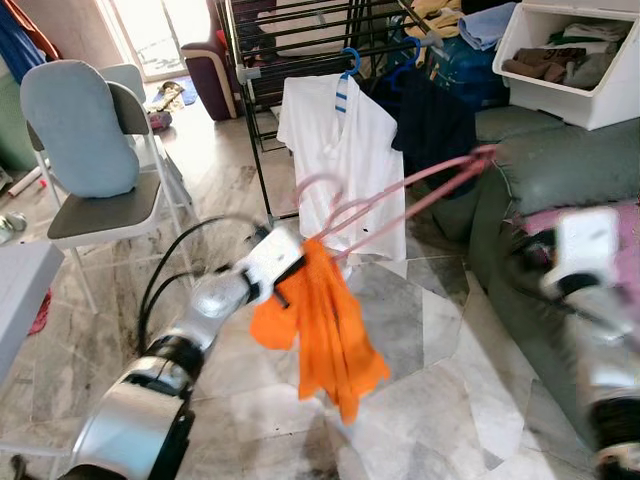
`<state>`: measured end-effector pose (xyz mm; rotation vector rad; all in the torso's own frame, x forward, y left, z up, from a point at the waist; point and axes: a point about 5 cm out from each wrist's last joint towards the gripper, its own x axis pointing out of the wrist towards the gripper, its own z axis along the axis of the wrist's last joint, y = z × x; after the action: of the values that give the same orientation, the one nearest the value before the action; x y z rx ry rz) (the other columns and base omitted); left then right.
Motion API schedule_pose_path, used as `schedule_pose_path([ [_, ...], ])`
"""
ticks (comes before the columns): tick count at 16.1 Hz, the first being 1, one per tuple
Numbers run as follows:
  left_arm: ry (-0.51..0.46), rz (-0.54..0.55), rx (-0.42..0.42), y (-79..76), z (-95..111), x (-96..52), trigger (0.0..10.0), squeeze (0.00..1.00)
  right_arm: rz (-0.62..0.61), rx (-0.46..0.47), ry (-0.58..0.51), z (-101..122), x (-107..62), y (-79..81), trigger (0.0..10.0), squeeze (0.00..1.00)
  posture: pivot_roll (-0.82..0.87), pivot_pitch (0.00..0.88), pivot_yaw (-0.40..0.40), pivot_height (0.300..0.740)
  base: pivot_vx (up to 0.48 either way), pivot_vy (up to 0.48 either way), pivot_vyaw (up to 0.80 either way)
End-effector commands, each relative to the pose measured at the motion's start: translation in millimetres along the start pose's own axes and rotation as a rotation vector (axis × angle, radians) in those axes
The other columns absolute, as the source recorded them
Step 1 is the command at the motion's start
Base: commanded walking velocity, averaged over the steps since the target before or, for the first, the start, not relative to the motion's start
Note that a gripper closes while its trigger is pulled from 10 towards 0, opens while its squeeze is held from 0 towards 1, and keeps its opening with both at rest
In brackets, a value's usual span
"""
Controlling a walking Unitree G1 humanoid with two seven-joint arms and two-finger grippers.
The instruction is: Hang hanger
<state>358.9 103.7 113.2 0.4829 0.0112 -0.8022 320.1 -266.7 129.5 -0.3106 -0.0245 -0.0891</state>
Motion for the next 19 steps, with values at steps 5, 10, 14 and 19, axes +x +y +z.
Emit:
schedule_pose_path([
  [5,-0.104,0.004,0.045,11.7,24,3.0,0.0,0.00,0.048,0.017,0.027,-3,0.0,8.7,10.0,1.00,-0.19,0.000,0.106,0.740,0.000,0.000,0.00],
  [10,-0.104,0.004,0.045,11.7,24,3.0,0.0,0.00,0.048,0.017,0.027,-3,0.0,8.7,10.0,1.00,-0.19,0.000,0.106,0.740,0.000,0.000,0.00],
  [14,-0.104,0.004,0.045,11.7,24,3.0,0.0,0.00,0.048,0.017,0.027,-3,0.0,8.7,10.0,1.00,-0.19,0.000,0.106,0.740,0.000,0.000,0.00],
  [19,-0.251,-0.239,0.335,-16.2,50,7.1,0.0,0.00,0.463,0.117,0.071,2,3.8,83.4,10.0,0.00,-0.18,0.000,0.109,0.740,0.000,0.000,0.00],
])
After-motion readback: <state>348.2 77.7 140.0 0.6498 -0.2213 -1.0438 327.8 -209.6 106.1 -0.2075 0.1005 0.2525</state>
